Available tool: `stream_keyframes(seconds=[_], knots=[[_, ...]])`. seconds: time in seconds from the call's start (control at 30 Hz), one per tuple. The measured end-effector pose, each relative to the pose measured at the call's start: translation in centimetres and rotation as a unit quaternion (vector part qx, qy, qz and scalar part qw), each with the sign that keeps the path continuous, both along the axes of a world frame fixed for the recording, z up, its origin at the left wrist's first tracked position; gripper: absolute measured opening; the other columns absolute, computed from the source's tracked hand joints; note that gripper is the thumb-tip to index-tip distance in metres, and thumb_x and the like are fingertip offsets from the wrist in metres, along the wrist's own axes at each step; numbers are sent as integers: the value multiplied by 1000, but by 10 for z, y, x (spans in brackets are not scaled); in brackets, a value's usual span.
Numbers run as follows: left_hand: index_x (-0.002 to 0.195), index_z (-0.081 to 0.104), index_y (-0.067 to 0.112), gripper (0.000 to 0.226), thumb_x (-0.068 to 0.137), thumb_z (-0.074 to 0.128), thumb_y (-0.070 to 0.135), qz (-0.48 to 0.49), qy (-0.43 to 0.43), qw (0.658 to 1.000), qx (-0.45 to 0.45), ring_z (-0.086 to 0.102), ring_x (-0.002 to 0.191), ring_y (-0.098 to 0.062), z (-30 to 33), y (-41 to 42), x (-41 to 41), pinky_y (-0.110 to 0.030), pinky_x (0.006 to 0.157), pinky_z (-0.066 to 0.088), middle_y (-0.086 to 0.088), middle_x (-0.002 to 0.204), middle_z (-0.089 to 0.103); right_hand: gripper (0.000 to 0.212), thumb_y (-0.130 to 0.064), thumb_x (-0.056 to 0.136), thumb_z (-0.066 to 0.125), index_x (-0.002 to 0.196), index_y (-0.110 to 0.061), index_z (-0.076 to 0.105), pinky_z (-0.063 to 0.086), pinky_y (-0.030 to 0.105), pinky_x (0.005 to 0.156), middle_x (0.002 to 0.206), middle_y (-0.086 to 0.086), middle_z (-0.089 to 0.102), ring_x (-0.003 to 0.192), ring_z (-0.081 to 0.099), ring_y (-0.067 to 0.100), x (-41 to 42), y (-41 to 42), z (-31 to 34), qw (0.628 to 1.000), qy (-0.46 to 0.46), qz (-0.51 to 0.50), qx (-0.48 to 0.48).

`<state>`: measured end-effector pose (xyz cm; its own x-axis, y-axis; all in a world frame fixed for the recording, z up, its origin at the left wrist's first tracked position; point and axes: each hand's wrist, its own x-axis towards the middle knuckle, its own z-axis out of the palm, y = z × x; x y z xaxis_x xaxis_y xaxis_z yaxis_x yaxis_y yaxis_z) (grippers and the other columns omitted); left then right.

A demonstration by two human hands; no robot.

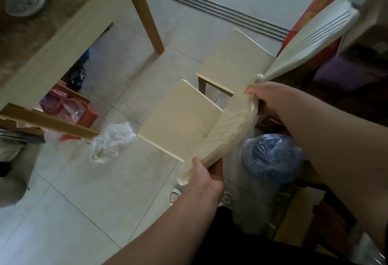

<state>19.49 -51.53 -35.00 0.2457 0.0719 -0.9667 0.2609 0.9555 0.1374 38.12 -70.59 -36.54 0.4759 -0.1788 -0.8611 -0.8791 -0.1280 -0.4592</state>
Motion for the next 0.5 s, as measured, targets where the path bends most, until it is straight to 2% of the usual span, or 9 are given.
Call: stream_keyframes(seconds=[0.07,0.13,0.2,0.27,0.33,0.37,0.43,0.5], knots=[[133,55,2,35,101,55,14,3,4,1000,-1,70,92,-35,0,-14,-8,-46,90,59,-24,125,69,36,-24,79,78,106,-5,62,63,57,59,99,24,76,73,80,42,-9,-16,-1,1000,-7,-10,-4],[135,57,2,36,101,57,15,16,3,1000,-17,74,97,-38,-1,-28,-16,-49,81,63,-21,106,75,28,-20,83,78,99,-5,60,61,50,46,98,22,75,65,79,39,-20,-32,1,999,-20,-27,-14],[133,58,0,35,102,58,16,27,-5,999,-31,78,77,-38,0,-41,-24,-50,57,64,-22,79,78,24,-19,86,78,94,-7,59,57,42,37,93,20,73,53,77,34,-31,-43,6,999,-20,-34,-30],[132,56,1,34,102,59,18,30,5,999,-36,75,53,-35,1,-56,-34,-45,41,60,-22,64,75,28,-22,89,77,84,-9,53,52,37,29,88,18,69,60,75,35,-45,-55,10,998,-13,-39,-53],[132,56,2,35,103,59,21,16,6,999,-39,73,46,-35,1,-66,-44,-42,36,57,-24,65,75,33,-27,91,76,84,-7,50,55,35,36,88,18,66,72,69,35,-56,-65,8,998,-6,-34,-58],[133,56,2,36,103,59,23,8,7,999,-38,73,46,-35,0,-70,-50,-43,36,57,-25,71,75,34,-29,91,75,91,-4,53,59,40,47,90,18,66,77,69,36,-62,-70,7,998,-7,-29,-54],[133,55,3,37,102,61,23,0,14,999,-31,73,48,-35,-6,-78,-59,-47,40,60,-26,83,75,41,-30,93,73,118,-1,58,61,50,78,96,18,66,87,68,36,-72,-79,2,998,-15,-27,-50],[127,57,3,33,101,62,23,-5,14,1000,-27,74,49,-35,-11,-83,-66,-48,42,60,-25,74,76,52,-30,96,70,136,0,55,55,50,89,104,18,67,93,67,36,-82,-83,-3,998,-24,-23,-58]])
